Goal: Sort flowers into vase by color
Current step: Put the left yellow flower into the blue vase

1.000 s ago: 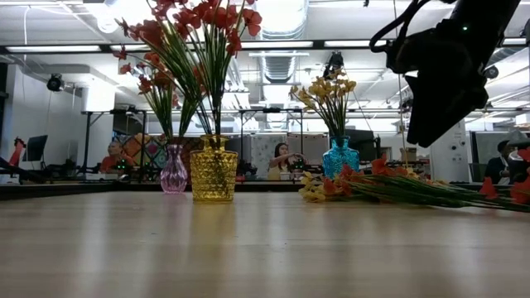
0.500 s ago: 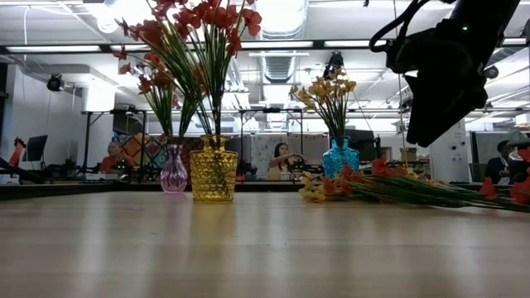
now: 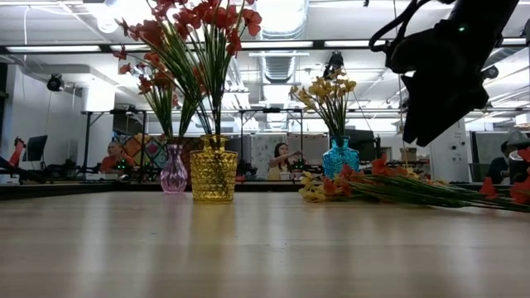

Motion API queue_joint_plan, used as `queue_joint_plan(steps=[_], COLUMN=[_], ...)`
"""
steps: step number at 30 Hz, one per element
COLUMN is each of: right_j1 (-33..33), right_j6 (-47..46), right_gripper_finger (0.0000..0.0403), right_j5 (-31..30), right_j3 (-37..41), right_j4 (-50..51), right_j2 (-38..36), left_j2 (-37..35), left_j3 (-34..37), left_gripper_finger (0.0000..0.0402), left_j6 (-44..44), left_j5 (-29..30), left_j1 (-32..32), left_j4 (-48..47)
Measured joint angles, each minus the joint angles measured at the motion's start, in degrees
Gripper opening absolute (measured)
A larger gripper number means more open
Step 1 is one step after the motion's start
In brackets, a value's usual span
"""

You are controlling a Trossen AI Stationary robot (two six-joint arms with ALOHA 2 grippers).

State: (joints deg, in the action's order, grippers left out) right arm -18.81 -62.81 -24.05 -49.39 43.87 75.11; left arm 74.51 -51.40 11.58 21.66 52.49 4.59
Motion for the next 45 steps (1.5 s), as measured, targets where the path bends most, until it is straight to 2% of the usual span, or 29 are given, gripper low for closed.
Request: queue_joint_plan(steps=[3,7,9,15,24,31,37,41,45], right_j1=[0.1,0.7,1.3,3.0,3.3,3.6,4.1,4.2,4.2], right_j6=[0.5,0.1,-0.8,-2.6,-3.2,-2.6,-2.0,-1.9,-1.7], right_gripper_finger=[0.0246,0.0280,0.0295,0.0319,0.0305,0.0302,0.0301,0.0300,0.0295], right_j5=[-1.7,-1.4,-1.3,2.6,6.3,6.5,6.6,6.6,6.8], right_j3=[0.3,0.4,0.4,0.4,0.4,0.4,0.4,0.4,0.4], right_j4=[-0.8,-1.2,-1.3,-1.3,-1.3,-1.4,-1.3,-1.4,-1.2], right_j2=[0.5,2.3,3.1,5.9,10.9,13.0,13.0,12.9,12.9], left_j2=[-1.6,-1.7,-1.4,-1.4,-1.9,-3.2,-4.9,-5.5,-5.5], left_j3=[0.0,0.4,1.1,3.5,4.2,8.1,8.4,8.4,8.4], left_gripper_finger=[0.0077,0.0077,0.0077,0.0077,0.0077,0.0077,0.0077,0.0077,0.0077], left_j6=[0.0,0.0,0.0,-1.6,-3.7,-4.8,-5.7,-6.9,-9.4], left_j5=[3.8,15.1,18.1,18.4,18.4,18.7,19.2,21.8,26.9], left_j1=[3.0,5.8,6.1,6.1,6.4,6.4,6.4,6.4,6.4], left_j4=[0.5,0.2,0.4,0.6,0.8,4.5,5.5,5.1,2.7])
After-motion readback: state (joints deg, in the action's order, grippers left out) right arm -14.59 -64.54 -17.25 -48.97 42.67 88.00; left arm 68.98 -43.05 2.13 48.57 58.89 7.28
